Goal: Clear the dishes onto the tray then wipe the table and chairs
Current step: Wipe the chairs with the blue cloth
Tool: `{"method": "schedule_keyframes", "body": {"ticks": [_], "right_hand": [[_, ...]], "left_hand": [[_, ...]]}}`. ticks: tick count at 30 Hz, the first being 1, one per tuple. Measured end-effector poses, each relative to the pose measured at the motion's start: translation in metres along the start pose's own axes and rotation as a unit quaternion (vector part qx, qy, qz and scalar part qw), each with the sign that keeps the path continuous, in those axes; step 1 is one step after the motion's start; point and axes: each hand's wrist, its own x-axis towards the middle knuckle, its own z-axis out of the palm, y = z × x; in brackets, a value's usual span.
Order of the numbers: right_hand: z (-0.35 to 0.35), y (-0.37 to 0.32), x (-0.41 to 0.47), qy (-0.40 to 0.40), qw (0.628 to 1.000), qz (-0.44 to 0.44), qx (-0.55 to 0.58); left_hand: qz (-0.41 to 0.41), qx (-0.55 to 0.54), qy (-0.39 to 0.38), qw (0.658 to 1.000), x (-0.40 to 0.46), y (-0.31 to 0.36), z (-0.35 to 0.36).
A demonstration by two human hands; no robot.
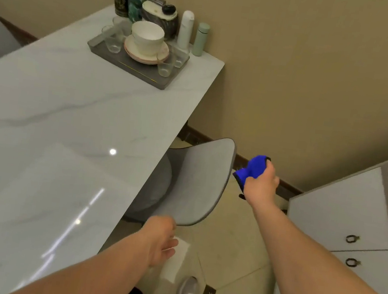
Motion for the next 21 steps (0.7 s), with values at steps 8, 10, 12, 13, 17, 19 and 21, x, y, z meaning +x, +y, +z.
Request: {"method": "schedule_keyframes", "body": {"ticks": [8, 10, 12, 13, 17, 19, 21], "right_hand": [[-0.033, 0.016, -0.051, -0.477, 0.822, -0.048, -0.308], [-0.045, 0.012, -0.039, -0.412, 0.872, -0.073, -0.253], [-0.045, 0.011, -0.010, -0.229, 0.965, -0.085, -0.092], [-0.043, 0.003, 0.005, -0.144, 0.988, -0.064, 0.001], [-0.014, 0.014, 0.048, -0.147, 0.984, -0.036, 0.100], [0.008, 0.037, 0.030, -0.219, 0.972, -0.086, 0.009], [0.023, 0.058, 0.000, -0.245, 0.959, -0.139, -0.015]], "left_hand": [[0.100, 0.060, 0.037, 0.992, -0.056, -0.004, 0.008], [0.131, 0.078, 0.053, 0.987, -0.066, -0.009, 0.012], [0.151, 0.097, 0.065, 0.982, -0.074, -0.021, 0.017], [0.158, 0.122, 0.064, 0.978, -0.079, -0.024, 0.016], [0.179, 0.181, 0.105, 0.961, -0.085, -0.064, 0.025], [0.192, 0.209, 0.125, 0.951, -0.084, -0.082, 0.022], [0.184, 0.214, 0.131, 0.950, -0.090, -0.098, 0.016]]}}
